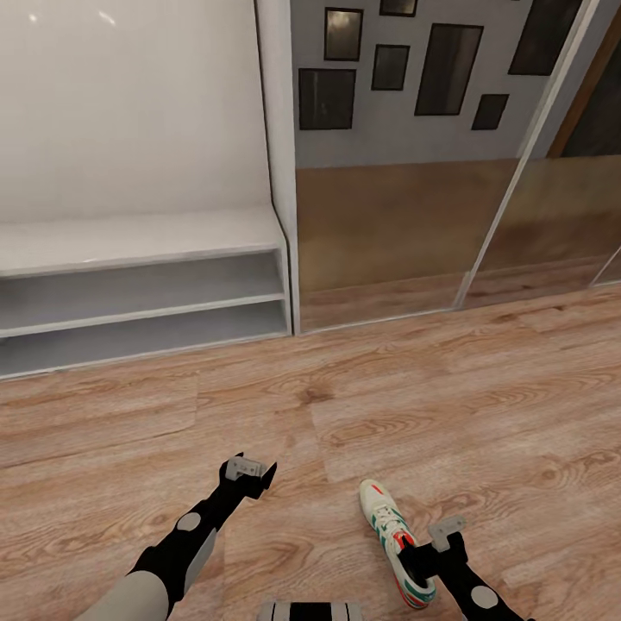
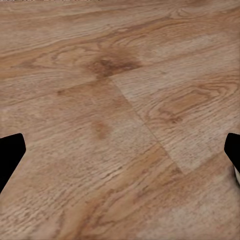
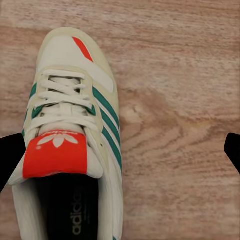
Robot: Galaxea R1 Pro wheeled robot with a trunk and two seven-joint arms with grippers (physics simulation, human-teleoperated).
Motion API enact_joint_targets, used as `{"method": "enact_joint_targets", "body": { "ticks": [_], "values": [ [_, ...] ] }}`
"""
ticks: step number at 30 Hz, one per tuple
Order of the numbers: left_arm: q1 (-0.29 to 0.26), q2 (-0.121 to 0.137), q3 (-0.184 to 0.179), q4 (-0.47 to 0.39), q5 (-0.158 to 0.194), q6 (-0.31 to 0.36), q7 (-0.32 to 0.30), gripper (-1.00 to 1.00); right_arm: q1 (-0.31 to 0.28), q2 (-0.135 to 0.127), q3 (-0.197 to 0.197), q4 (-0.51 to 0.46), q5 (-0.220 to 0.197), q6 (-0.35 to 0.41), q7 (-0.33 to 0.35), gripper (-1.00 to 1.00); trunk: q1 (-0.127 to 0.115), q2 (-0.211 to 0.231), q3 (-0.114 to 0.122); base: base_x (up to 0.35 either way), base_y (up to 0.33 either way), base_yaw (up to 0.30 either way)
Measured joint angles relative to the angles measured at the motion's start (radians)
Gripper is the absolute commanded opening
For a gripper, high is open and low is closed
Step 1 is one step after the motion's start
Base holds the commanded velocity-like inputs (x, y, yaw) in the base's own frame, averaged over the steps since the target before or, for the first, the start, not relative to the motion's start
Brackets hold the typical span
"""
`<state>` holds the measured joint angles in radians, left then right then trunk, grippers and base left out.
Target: Pick up the two gym shoes and the two sandals from the corridor floor and place them onto the hallstand (shoe rack) in the corridor, making sure they are on the rack and not on the floor. Arrange them so the two gym shoes are next to each other and the two sandals are next to each other.
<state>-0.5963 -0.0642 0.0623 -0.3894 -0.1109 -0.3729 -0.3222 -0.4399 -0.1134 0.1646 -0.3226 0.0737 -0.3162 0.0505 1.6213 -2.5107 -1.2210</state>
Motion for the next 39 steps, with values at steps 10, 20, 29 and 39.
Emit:
{"method": "enact_joint_targets", "body": {
  "ticks": [10, 20, 29, 39],
  "values": [
    [0.000, 0.000, 0.000, -0.001, 0.000, 0.000, 0.000, 1.00, 0.000, 0.000, 0.000, 0.001, -0.001, 0.000, 0.000, 1.00, 0.000, 0.000, 0.000, 0.000, 0.000, 0.096],
    [0.000, -0.004, 0.000, -0.001, 0.000, 0.000, 0.000, 1.00, 0.000, 0.001, -0.001, 0.002, -0.001, 0.000, 0.000, 1.00, 0.000, 0.000, 0.000, 0.000, 0.000, 0.038],
    [-0.001, -0.001, 0.000, -0.001, 0.000, 0.000, 0.000, 1.00, 0.000, 0.001, -0.001, 0.002, -0.001, 0.000, 0.000, 1.00, 0.004, -0.002, -0.031, 0.000, 0.000, 0.001],
    [-0.001, 0.000, 0.000, -0.001, 0.000, 0.000, 0.000, 1.00, 0.000, 0.000, -0.001, 0.003, -0.001, 0.000, 0.000, 1.00, 0.008, -0.004, -0.070, 0.000, 0.000, 0.000]
  ]
}}
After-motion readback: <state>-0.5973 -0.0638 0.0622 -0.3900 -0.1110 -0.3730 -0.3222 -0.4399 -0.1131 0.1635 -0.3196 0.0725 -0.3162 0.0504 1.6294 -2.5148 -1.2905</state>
